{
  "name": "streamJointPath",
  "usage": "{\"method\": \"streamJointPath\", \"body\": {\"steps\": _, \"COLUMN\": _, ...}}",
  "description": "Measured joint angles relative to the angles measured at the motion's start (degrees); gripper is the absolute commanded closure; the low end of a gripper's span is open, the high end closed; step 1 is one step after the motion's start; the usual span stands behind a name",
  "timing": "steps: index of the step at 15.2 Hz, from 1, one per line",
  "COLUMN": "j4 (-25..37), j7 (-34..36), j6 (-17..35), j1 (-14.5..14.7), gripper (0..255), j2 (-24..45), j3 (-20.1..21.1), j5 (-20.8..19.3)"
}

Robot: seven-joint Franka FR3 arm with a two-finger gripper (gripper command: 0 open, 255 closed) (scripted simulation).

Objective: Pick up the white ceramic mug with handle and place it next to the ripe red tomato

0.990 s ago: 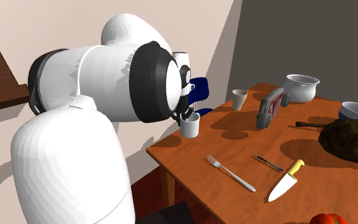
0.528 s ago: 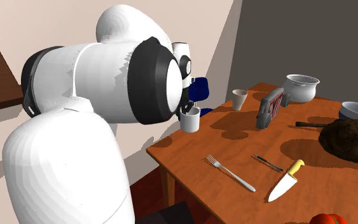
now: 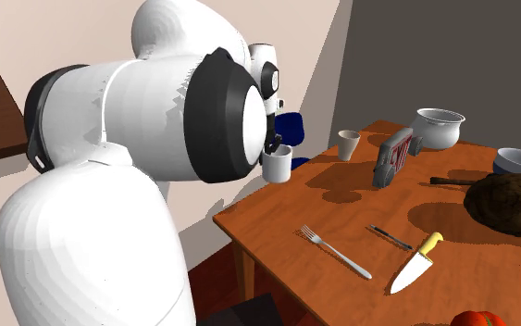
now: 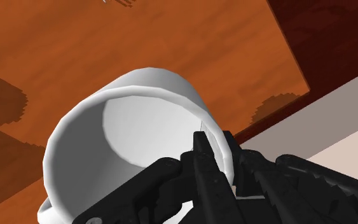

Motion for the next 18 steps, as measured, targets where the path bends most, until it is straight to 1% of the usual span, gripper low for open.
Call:
{"method": "streamJointPath", "body": {"steps": 6, "j4": 4.08, "j7": -0.05, "j6": -4.44, "j1": -0.07, "gripper": 255, "j2": -0.39, "j3": -0.09, "j5": -0.16}}
{"method": "streamJointPath", "body": {"steps": 8, "j4": 1.78, "j7": -0.60, "j6": -4.40, "j1": -0.29, "gripper": 255, "j2": -2.79, "j3": -0.51, "j5": -1.04}}
{"method": "streamJointPath", "body": {"steps": 11, "j4": -3.61, "j7": -2.11, "j6": -3.05, "j1": -1.12, "gripper": 255, "j2": -7.17, "j3": -1.52, "j5": -2.74}}
{"method": "streamJointPath", "body": {"steps": 15, "j4": -9.77, "j7": -4.89, "j6": -2.16, "j1": -2.86, "gripper": 255, "j2": -13.09, "j3": -3.30, "j5": -5.36}}
{"method": "streamJointPath", "body": {"steps": 18, "j4": -13.09, "j7": -7.46, "j6": -1.69, "j1": -4.46, "gripper": 255, "j2": -16.39, "j3": -4.90, "j5": -7.08}}
